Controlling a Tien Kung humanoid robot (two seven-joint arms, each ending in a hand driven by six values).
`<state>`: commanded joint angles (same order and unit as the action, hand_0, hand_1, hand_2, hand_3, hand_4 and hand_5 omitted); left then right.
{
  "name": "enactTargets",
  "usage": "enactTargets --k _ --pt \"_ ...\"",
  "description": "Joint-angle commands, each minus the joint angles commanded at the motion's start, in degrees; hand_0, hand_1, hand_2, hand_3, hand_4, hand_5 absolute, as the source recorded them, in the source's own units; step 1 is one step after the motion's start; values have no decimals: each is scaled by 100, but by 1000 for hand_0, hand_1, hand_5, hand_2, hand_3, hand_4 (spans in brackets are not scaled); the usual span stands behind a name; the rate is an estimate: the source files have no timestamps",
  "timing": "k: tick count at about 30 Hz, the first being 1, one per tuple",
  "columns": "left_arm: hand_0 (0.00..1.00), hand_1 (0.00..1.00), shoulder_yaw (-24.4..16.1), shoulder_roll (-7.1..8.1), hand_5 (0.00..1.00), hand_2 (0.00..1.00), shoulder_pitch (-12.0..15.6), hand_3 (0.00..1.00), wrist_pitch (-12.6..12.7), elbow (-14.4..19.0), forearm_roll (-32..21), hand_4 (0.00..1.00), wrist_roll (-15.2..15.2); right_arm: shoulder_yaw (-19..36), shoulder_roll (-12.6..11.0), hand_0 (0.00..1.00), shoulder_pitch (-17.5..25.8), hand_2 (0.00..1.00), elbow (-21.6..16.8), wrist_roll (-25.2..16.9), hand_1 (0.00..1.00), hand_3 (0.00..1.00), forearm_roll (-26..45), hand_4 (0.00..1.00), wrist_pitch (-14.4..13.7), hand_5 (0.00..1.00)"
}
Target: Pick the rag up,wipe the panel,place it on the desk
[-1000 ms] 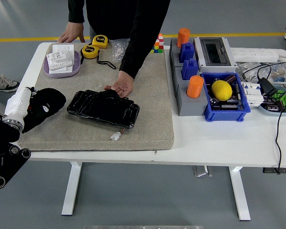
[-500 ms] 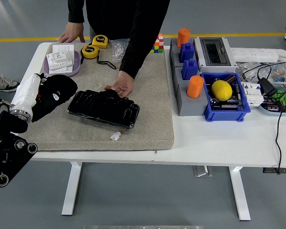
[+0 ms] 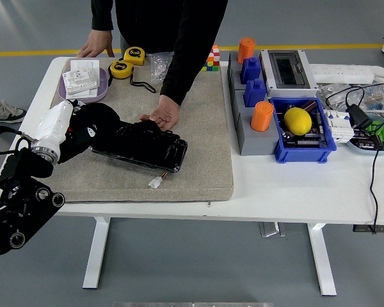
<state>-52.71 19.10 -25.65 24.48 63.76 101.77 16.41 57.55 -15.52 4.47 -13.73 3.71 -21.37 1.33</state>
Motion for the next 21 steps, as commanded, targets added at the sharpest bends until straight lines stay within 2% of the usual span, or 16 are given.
enactTargets --k 8,21 --pt "320 225 135 -94 2 486 -144 455 33 -254 -67 142 -38 -15 -2 741 -7 703 9 -3 696 617 23 998 19 535" --pt "322 228 392 -248 2 486 -172 456 -10 -124 51 147 30 -4 -10 741 -18 702 15 -4 697 617 14 998 24 534"
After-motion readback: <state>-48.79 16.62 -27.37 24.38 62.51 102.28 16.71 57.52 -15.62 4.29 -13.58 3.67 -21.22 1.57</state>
